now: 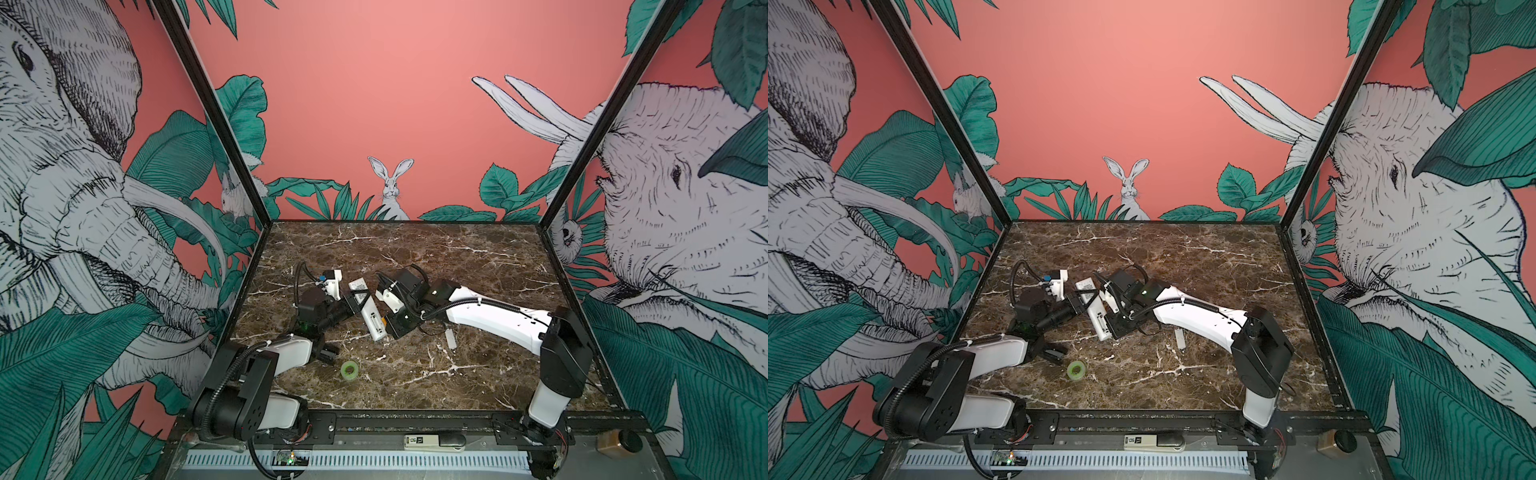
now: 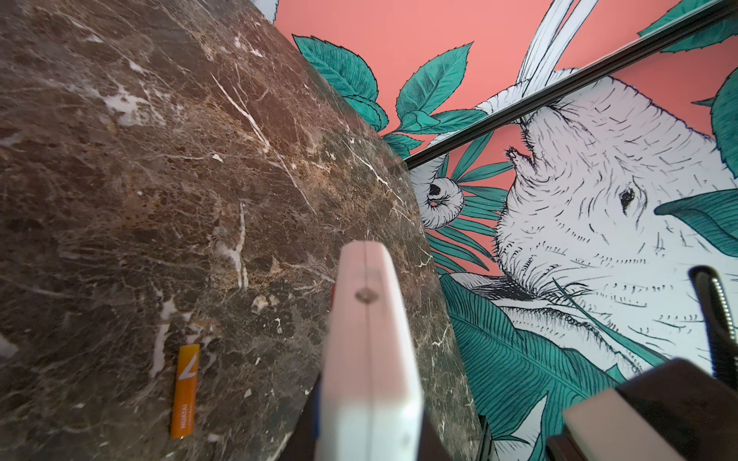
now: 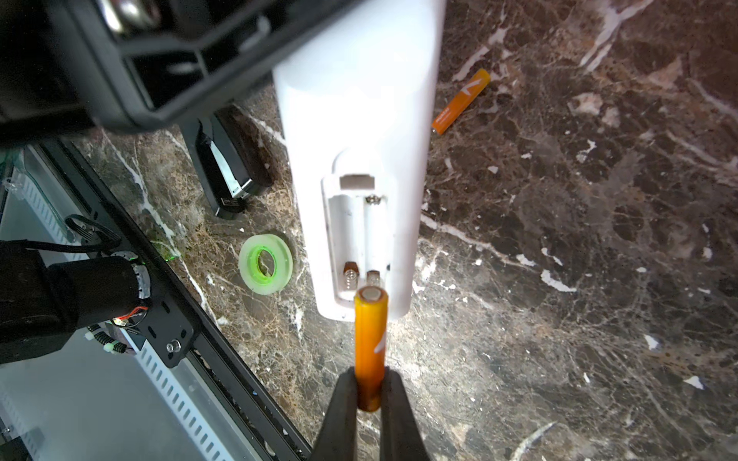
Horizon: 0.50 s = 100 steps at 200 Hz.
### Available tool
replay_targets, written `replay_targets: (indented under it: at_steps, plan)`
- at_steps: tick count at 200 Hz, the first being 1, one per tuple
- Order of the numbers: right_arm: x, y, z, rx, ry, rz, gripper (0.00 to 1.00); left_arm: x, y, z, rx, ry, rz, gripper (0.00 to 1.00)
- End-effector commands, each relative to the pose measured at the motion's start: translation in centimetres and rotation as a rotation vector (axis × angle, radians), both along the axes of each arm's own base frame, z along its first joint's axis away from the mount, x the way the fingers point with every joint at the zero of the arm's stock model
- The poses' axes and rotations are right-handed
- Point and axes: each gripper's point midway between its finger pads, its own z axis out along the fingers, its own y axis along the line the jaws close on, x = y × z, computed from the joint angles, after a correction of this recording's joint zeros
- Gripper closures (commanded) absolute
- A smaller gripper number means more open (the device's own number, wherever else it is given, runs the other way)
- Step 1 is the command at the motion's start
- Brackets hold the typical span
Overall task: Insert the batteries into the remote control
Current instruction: 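Carry the battery to the remote's open compartment with the right gripper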
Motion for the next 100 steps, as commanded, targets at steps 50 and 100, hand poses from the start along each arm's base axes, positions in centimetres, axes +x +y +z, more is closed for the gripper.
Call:
replay_targets:
  at_steps: [50,100]
  plan:
    - [-0.1,0.9,-0.9,-0.029,0.035,0.024,0.99,-0.3,-0.6,0.5,-0.048,-0.023,-0.011,1.0]
    - [0.2,1.2,-1.2,-0.036,0.042,0.01,0.99,-0.5,-0.8,0.4,-0.049,-0.021,-0.017,1.0]
